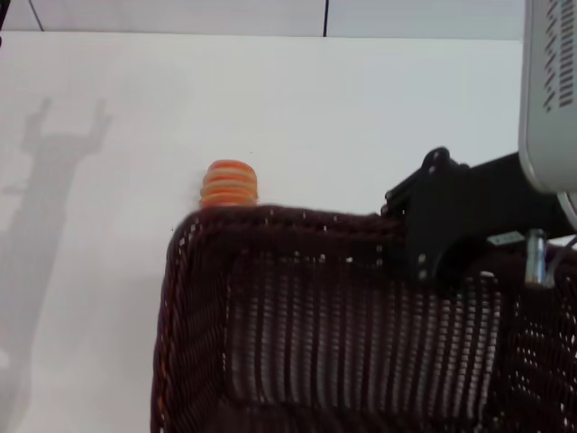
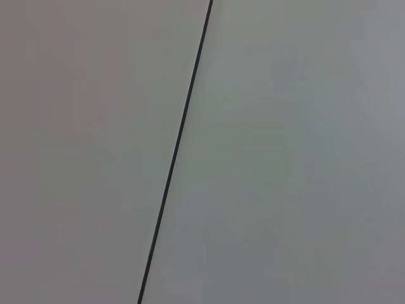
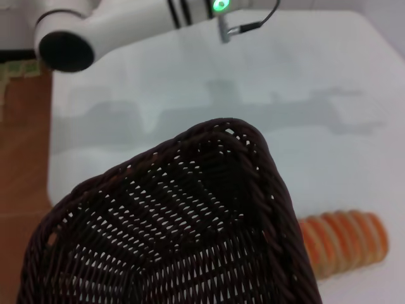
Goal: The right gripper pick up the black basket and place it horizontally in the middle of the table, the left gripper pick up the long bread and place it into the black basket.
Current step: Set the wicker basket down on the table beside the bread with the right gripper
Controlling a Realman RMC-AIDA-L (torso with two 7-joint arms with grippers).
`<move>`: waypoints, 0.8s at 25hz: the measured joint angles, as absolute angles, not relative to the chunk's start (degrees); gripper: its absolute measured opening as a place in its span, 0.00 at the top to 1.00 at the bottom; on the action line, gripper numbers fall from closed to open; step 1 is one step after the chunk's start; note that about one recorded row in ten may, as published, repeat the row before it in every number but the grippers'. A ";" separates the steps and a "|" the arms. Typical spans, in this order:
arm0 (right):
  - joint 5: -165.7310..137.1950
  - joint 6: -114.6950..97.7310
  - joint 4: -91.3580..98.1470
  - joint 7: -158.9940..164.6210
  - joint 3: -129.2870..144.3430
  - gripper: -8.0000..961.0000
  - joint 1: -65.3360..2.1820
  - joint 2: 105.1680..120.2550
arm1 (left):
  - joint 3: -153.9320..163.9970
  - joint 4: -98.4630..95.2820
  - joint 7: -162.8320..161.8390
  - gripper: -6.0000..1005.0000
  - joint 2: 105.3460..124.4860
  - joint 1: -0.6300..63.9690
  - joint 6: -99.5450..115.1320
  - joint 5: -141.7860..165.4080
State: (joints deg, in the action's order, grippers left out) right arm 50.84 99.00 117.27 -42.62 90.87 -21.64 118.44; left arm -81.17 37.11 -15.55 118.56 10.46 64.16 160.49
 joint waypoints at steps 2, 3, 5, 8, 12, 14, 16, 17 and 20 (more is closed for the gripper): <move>50.62 99.25 116.72 -42.62 91.36 0.83 -21.63 118.33 | -81.17 37.11 -15.55 0.16 118.56 10.48 64.16 160.48; 50.38 99.40 116.28 -42.61 91.75 0.83 -21.66 118.20 | -81.16 37.11 -15.56 0.16 118.56 10.51 64.17 160.49; 48.69 99.79 115.03 -42.36 93.10 0.83 -21.81 117.66 | -81.16 37.11 -15.56 0.16 118.56 10.51 64.17 160.49; 46.71 99.99 114.73 -42.37 93.40 0.83 -21.80 117.57 | -81.13 37.11 -15.55 0.16 118.63 10.73 64.14 160.49; 44.29 100.11 114.19 -43.07 92.74 0.83 -22.27 117.09 | -81.12 37.11 -15.56 0.16 118.65 11.01 64.04 160.49; 44.23 100.13 112.84 -43.26 92.50 0.83 -23.41 116.41 | -81.12 37.11 -15.55 0.16 118.67 11.13 63.99 160.48; 44.09 100.12 111.07 -43.76 92.39 0.83 -24.65 116.13 | -81.12 37.09 -15.56 0.16 118.74 11.40 63.87 160.30; 43.97 100.10 110.20 -44.13 92.35 0.83 -25.21 116.07 | -81.10 37.09 -15.56 0.16 118.74 11.41 63.86 160.20; 41.54 99.83 106.57 -46.73 92.74 0.83 -27.63 117.08 | -80.80 37.02 -15.55 0.16 118.74 11.48 63.84 159.07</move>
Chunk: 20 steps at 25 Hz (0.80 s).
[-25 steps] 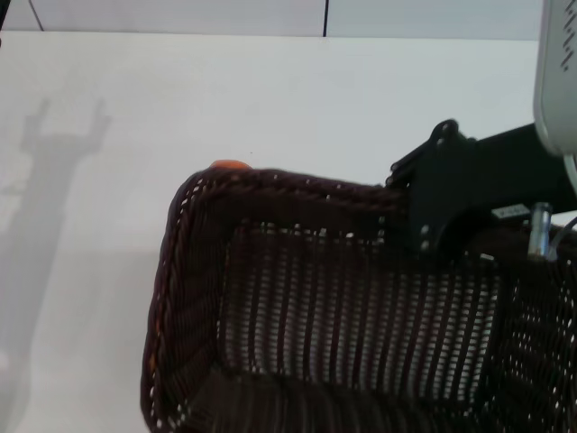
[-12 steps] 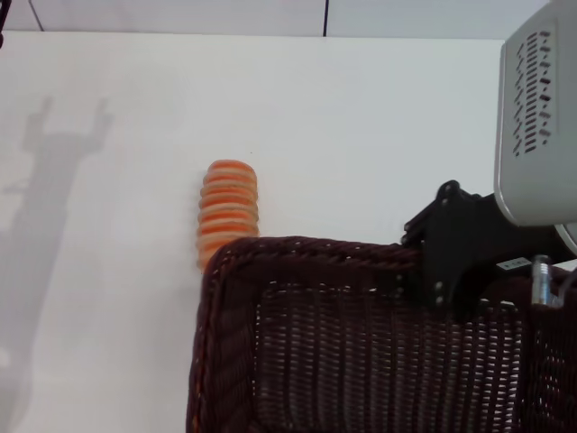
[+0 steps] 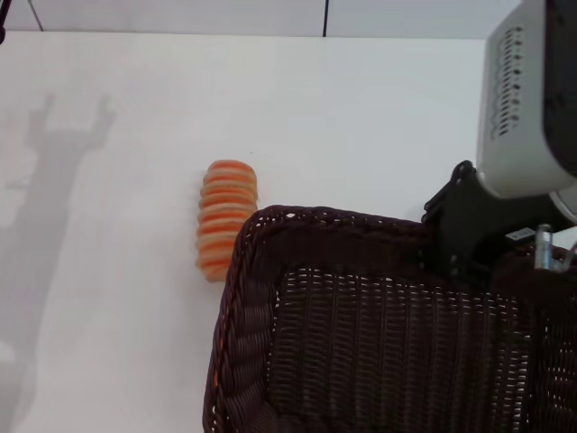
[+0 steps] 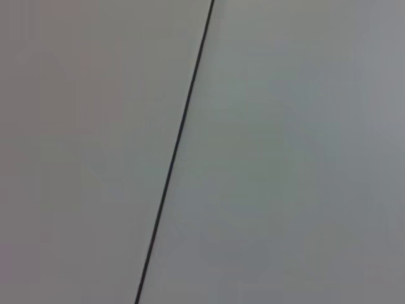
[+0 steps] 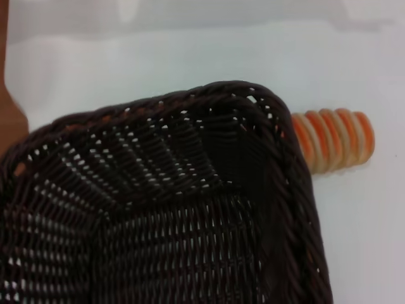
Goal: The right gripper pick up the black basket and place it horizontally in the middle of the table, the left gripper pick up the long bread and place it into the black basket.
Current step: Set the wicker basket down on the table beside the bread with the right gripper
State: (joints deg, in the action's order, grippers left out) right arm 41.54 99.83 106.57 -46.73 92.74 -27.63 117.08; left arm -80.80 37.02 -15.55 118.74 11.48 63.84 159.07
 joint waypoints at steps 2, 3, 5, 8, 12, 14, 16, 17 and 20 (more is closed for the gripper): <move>39.38 99.79 105.09 -48.22 92.85 0.83 -28.75 118.10 | -80.67 36.75 -15.56 0.16 118.74 11.53 63.92 158.00; 38.30 99.72 104.26 -48.99 93.00 0.83 -29.34 118.57 | -80.65 36.65 -15.56 0.16 118.74 11.53 63.97 157.83; 36.85 99.39 102.89 -49.80 93.40 0.83 -30.53 118.96 | -80.61 36.58 -15.56 0.16 118.78 11.53 64.06 157.72; 36.36 98.90 102.19 -49.92 93.60 0.83 -31.64 118.97 | -80.59 36.48 -15.56 0.16 118.80 11.53 64.07 157.62; 33.70 98.03 101.28 -50.25 93.65 0.83 -33.24 118.95 | -80.13 36.29 -15.56 0.16 118.83 11.51 64.10 156.99; 32.74 97.81 100.03 -50.45 93.68 0.83 -34.41 119.02 | -79.93 36.11 -15.56 0.16 118.84 11.51 64.12 156.45; 32.55 97.74 98.27 -50.48 93.71 0.83 -35.84 119.00 | -79.77 35.91 -15.56 0.16 118.88 11.51 64.22 155.88; 32.33 97.74 97.32 -50.46 93.74 0.83 -36.61 118.98 | -79.60 35.78 -15.56 0.16 118.91 11.51 64.35 155.60; 30.62 97.52 94.16 -50.22 93.94 0.83 -39.36 119.07 | -79.11 35.65 -15.56 0.16 118.92 11.51 64.59 155.02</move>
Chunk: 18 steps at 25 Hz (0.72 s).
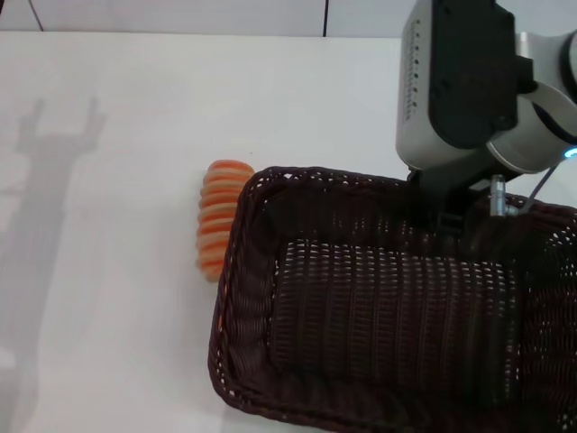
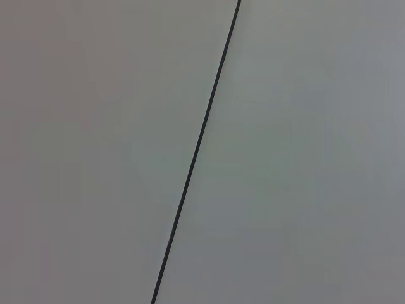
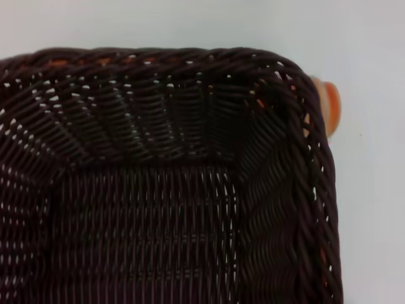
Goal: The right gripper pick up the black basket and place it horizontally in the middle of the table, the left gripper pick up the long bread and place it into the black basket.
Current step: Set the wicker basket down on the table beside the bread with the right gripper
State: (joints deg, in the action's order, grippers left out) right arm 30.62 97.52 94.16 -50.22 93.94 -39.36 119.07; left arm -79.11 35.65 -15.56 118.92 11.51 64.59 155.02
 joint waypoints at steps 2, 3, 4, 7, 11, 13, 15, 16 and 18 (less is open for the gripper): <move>30.16 97.27 93.94 -50.06 94.08 0.83 -39.75 119.08 | -78.93 35.64 -15.56 0.16 118.92 11.46 64.70 154.81; 29.78 96.95 93.89 -49.95 94.33 0.83 -40.00 119.08 | -78.90 35.62 -15.56 0.16 118.92 11.41 64.74 154.76; 29.36 96.54 93.93 -49.81 94.62 0.82 -40.21 119.08 | -78.90 35.61 -15.56 0.16 118.93 11.38 64.77 154.74; 27.06 94.58 94.15 -49.67 96.51 0.79 -40.88 119.07 | -78.62 35.51 -15.56 0.16 118.99 11.19 65.29 154.29; 25.94 94.24 93.18 -49.53 98.25 0.72 -41.86 119.06 | -77.92 35.47 -15.59 0.16 119.00 11.11 65.99 153.11; 24.89 94.01 93.02 -49.30 99.15 0.66 -42.15 119.12 | -77.47 35.47 -15.61 0.16 119.00 11.04 66.44 152.37; 23.11 93.03 94.70 -48.91 99.82 0.63 -41.74 119.26 | -77.03 35.37 -15.62 0.16 119.00 10.93 67.29 151.79; 23.11 93.03 94.70 -48.91 99.82 0.63 -41.74 119.26 | -77.03 35.37 -15.62 0.16 119.00 10.93 67.29 151.79; 19.64 89.26 97.92 -47.92 99.78 0.63 -39.98 119.29 | -76.94 35.24 -15.63 0.16 119.00 10.90 67.58 151.63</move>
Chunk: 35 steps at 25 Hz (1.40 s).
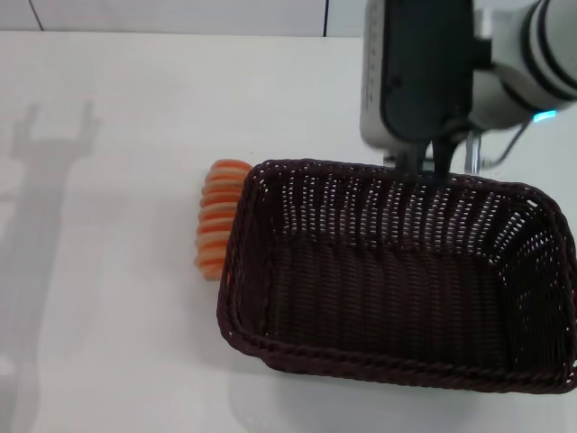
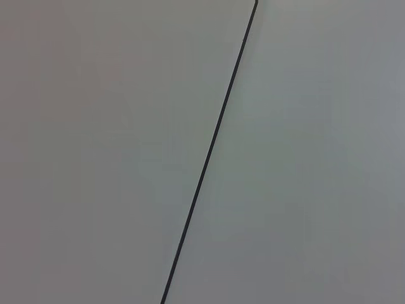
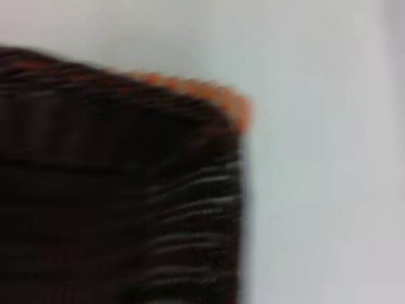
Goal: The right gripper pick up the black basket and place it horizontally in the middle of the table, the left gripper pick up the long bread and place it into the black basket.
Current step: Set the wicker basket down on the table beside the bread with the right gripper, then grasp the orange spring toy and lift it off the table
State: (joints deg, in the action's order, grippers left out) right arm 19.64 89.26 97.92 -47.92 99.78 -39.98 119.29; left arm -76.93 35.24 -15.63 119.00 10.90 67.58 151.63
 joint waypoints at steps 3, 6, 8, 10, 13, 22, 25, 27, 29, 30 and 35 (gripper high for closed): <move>16.22 84.70 100.66 -47.02 99.56 0.63 -37.78 119.27 | -76.92 35.22 -15.69 0.16 118.96 10.95 67.59 151.53; 11.96 77.18 104.46 -45.58 99.01 0.63 -33.78 119.24 | -76.91 35.26 -15.98 0.16 118.78 11.31 67.54 151.32; 10.87 70.38 107.04 -43.56 97.59 0.63 -29.96 119.29 | -76.92 35.63 -16.17 0.16 118.64 11.45 67.37 151.27; 10.90 67.11 107.81 -42.67 97.02 0.63 -28.31 119.29 | -76.99 36.30 -16.31 0.16 118.48 11.46 67.06 151.26; 11.23 53.17 109.40 -39.14 96.57 0.63 -21.43 119.22 | -77.05 37.96 -16.50 0.16 118.21 11.48 65.48 151.47; 11.36 -10.65 95.48 -26.23 102.88 0.64 2.12 119.41 | -77.10 42.64 -22.63 0.16 117.71 11.59 60.20 155.14; 13.75 -30.22 84.18 -23.13 103.68 0.64 4.06 119.57 | -77.34 44.76 -27.02 0.16 117.00 11.40 58.05 158.90; 18.51 -43.86 75.10 -23.17 104.67 0.64 3.70 119.61 | -77.34 44.76 -27.02 0.16 117.00 11.40 58.05 158.90; 21.02 -49.80 70.98 -23.57 105.22 0.64 3.13 119.62 | -76.08 56.09 -33.48 0.16 113.94 8.50 46.67 165.11; 23.83 -55.44 66.35 -23.83 105.75 0.64 2.28 119.62 | -75.85 57.25 -33.53 0.16 113.63 8.15 45.33 165.16; 33.54 -68.43 51.68 -24.11 108.01 0.64 -1.19 119.62 | -74.37 73.40 -33.36 0.16 110.40 4.04 25.37 165.26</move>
